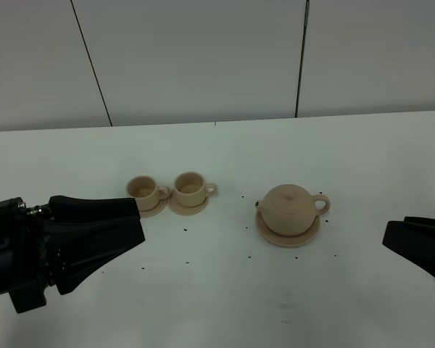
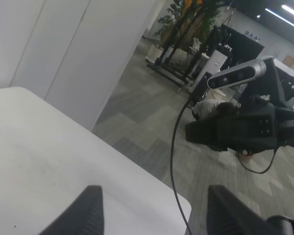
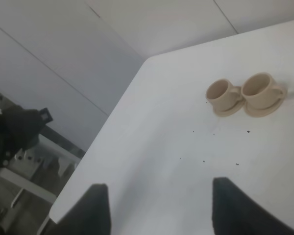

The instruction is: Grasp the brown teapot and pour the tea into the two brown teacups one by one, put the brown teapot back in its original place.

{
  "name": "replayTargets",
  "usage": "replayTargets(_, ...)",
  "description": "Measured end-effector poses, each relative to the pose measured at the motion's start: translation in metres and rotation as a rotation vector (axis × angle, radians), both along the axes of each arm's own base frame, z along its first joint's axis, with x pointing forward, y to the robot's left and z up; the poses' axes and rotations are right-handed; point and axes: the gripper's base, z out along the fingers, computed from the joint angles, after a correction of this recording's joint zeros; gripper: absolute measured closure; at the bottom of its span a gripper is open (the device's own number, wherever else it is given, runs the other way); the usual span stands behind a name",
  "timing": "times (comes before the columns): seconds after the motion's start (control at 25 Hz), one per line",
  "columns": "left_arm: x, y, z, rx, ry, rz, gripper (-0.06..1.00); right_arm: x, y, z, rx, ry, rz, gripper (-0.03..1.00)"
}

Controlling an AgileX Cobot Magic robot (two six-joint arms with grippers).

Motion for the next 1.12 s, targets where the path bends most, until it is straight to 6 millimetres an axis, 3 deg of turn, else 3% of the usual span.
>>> replayTargets(0.64,-0.003,0.000,0.003,0.000,-0.015,0.000,0.41,-0.001,0.001,0.000,0.000,0.001,0.012,0.51)
replayTargets(0.88,-0.028,0.001,0.023,0.062,-0.076,0.042,0.41,-0.002,0.002,0.000,0.005,0.001,0.030,0.51)
replayTargets(1.12,-0.063,0.013,0.038,0.244,-0.112,0.300,0.41,-0.002,0.002,0.000,0.006,0.002,0.034,0.51)
